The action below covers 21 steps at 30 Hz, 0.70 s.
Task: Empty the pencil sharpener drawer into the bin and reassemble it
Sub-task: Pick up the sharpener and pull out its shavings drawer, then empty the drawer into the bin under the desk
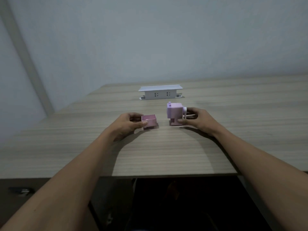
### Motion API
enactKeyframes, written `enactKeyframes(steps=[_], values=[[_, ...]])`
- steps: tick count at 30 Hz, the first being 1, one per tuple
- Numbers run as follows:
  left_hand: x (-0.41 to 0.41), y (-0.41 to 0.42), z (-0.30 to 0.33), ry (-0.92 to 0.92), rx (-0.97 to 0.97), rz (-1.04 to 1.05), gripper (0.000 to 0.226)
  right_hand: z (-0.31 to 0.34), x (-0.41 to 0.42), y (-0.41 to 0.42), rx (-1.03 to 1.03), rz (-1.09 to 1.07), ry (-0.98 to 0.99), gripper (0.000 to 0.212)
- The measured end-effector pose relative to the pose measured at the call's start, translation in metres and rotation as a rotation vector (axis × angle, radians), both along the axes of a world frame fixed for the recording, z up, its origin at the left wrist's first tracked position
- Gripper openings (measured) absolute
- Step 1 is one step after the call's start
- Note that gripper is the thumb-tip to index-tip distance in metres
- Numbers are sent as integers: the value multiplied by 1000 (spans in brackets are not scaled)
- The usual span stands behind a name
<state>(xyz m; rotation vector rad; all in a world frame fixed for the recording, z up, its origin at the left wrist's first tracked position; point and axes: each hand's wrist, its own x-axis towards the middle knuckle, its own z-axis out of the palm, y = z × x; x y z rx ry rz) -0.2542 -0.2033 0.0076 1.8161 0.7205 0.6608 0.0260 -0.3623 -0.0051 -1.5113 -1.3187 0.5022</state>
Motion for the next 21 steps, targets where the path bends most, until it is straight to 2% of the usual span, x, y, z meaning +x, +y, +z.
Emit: enactKeyframes(steps=[1,3,8,13,17,21], values=[[-2,-2,5,4,14,-5,39,2,0,-3,-1,9,30,100],[-2,-6,16,-3,28,-19,38,7,0,-11,-6,11,61,101],[13,-26,47,-28,76,-76,38,19,3,-42,-6,-23,17,118],[40,-55,75,-45,116,-178,38,49,14,-79,15,-65,48,98],[70,-77,87,-63,114,-230,46,76,20,-106,6,-94,81,78],[112,-109,93,-62,123,-302,53,94,31,-144,8,-142,90,68]])
